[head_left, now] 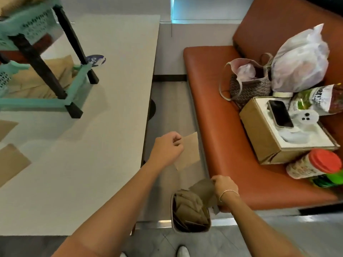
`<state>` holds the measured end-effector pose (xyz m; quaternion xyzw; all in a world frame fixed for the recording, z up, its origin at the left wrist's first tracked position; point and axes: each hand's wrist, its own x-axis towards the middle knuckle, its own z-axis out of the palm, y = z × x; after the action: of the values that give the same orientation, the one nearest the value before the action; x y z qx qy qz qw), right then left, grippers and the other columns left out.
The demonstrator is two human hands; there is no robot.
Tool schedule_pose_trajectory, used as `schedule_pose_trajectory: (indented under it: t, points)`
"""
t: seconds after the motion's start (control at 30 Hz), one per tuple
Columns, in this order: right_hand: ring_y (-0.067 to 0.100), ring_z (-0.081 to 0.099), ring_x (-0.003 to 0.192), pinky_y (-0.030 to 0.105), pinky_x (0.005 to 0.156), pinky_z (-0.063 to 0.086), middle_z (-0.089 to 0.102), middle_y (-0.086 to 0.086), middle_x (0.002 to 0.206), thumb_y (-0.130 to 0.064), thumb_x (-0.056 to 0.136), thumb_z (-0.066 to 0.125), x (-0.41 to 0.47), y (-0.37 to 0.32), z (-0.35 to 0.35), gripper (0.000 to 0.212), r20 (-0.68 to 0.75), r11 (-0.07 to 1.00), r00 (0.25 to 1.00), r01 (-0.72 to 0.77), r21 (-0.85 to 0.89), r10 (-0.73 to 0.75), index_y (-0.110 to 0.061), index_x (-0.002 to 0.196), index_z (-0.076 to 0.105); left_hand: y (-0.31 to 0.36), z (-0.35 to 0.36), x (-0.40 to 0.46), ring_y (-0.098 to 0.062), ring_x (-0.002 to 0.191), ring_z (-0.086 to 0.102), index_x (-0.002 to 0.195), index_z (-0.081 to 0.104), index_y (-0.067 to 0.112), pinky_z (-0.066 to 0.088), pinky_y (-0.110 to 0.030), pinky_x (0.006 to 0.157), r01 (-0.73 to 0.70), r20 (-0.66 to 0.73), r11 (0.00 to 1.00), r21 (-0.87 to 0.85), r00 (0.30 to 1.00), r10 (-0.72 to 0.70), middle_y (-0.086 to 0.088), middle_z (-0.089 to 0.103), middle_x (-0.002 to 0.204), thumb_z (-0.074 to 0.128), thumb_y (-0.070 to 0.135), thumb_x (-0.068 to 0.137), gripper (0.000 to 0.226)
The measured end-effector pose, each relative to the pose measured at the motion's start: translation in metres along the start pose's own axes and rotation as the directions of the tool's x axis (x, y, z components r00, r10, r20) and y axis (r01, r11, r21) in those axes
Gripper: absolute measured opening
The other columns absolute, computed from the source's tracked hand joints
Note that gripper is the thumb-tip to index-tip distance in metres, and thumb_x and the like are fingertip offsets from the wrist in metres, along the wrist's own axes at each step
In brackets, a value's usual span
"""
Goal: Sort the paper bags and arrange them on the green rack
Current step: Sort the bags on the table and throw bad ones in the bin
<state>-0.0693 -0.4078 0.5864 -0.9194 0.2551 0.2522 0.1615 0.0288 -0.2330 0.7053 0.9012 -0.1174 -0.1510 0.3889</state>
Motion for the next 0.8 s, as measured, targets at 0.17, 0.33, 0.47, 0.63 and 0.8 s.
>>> schedule_pose_trajectory:
  t: [0.17, 0.33, 0.47, 0.63, 0.8]
  points:
    - [0.026, 0.054, 0.117, 0.032, 0.095, 0.044, 0.055, 0.009, 0.130, -0.007, 0.095, 0.033, 0.011, 0.008, 0.041, 0.045, 0.131, 0.991, 0.989, 0.085, -0.101, -0.072, -0.026, 0.130, 0.054, -0.030, 0.034, -0.003, -0.016, 0.085, 0.059, 0.077, 0.054, 0.027, 0.051, -0.032, 0.074, 0.115, 0.084, 0.986, 0.117, 0.989, -0.126, 0.003, 0.063, 0.085, 0.051, 0.014, 0.086, 0.016]
    - [0.026, 0.053, 0.120, 0.032, 0.097, 0.043, 0.053, 0.009, 0.132, -0.007, 0.096, 0.030, 0.020, 0.000, 0.070, 0.046, 0.203, 0.977, 0.974, 0.134, -0.169, -0.098, -0.022, 0.133, 0.051, -0.050, 0.041, -0.002, -0.018, 0.088, 0.059, 0.085, 0.056, 0.021, 0.050, -0.031, 0.071, 0.168, 0.117, 0.971, 0.167, 0.975, -0.189, -0.002, 0.063, 0.092, 0.051, 0.014, 0.090, 0.009]
    - [0.025, 0.056, 0.117, 0.032, 0.095, 0.045, 0.056, 0.010, 0.129, -0.010, 0.095, 0.037, 0.025, -0.010, 0.087, 0.038, 0.247, 0.971, 0.964, 0.144, -0.190, -0.094, -0.012, 0.130, 0.053, -0.062, 0.041, -0.004, -0.016, 0.083, 0.059, 0.090, 0.058, 0.020, 0.048, -0.025, 0.066, 0.186, 0.109, 0.965, 0.187, 0.972, -0.209, 0.000, 0.063, 0.090, 0.052, 0.016, 0.091, 0.007]
    - [0.024, 0.057, 0.114, 0.032, 0.091, 0.048, 0.059, 0.006, 0.126, -0.013, 0.089, 0.046, 0.031, -0.020, 0.079, 0.045, 0.224, 0.988, 0.966, 0.145, -0.056, -0.129, -0.024, 0.132, 0.051, -0.069, 0.041, -0.005, -0.017, 0.086, 0.059, 0.098, 0.062, 0.017, 0.049, -0.026, 0.068, 0.217, 0.129, 0.951, 0.219, 0.960, -0.249, -0.002, 0.064, 0.095, 0.051, 0.016, 0.092, 0.012]
    - [0.021, 0.053, 0.114, 0.032, 0.091, 0.047, 0.050, 0.001, 0.133, -0.027, 0.077, 0.065, 0.031, -0.040, 0.050, 0.070, 0.018, 0.920, 0.955, 0.281, 0.274, -0.297, -0.027, 0.141, 0.035, -0.069, 0.053, -0.005, -0.022, 0.093, 0.061, 0.100, 0.065, 0.020, 0.055, -0.035, 0.080, 0.195, 0.209, 0.927, 0.321, 0.940, -0.270, -0.004, 0.065, 0.102, 0.051, 0.015, 0.091, 0.017]
